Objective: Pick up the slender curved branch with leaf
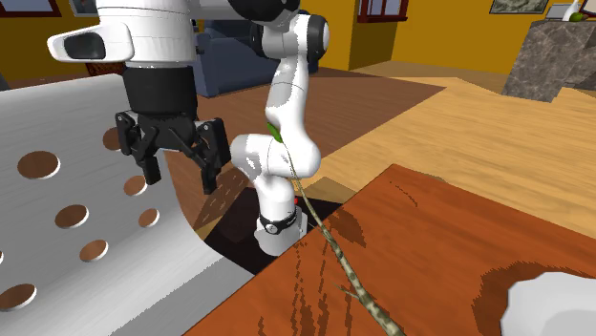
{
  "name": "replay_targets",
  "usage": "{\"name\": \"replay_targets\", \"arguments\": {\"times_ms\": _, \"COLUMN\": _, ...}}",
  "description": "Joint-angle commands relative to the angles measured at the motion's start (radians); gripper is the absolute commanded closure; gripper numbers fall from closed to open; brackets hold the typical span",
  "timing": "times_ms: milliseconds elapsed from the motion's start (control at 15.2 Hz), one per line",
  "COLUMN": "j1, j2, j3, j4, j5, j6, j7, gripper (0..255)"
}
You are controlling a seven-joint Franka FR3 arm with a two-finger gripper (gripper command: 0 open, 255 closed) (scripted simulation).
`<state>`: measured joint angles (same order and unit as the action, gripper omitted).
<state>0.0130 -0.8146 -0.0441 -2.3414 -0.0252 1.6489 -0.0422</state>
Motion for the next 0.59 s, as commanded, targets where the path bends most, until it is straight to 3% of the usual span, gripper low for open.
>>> {"name": "replay_targets", "arguments": {"times_ms": 0, "j1": 0.000, "j2": 0.000, "j3": 0.000, "j4": 0.000, "j5": 0.000, "j6": 0.000, "j7": 0.000, "gripper": 0}}
{"name": "replay_targets", "arguments": {"times_ms": 528, "j1": 0.146, "j2": 0.276, "j3": 0.070, "j4": 0.221, "j5": 0.057, "j6": -0.074, "j7": -0.142, "gripper": 0}}
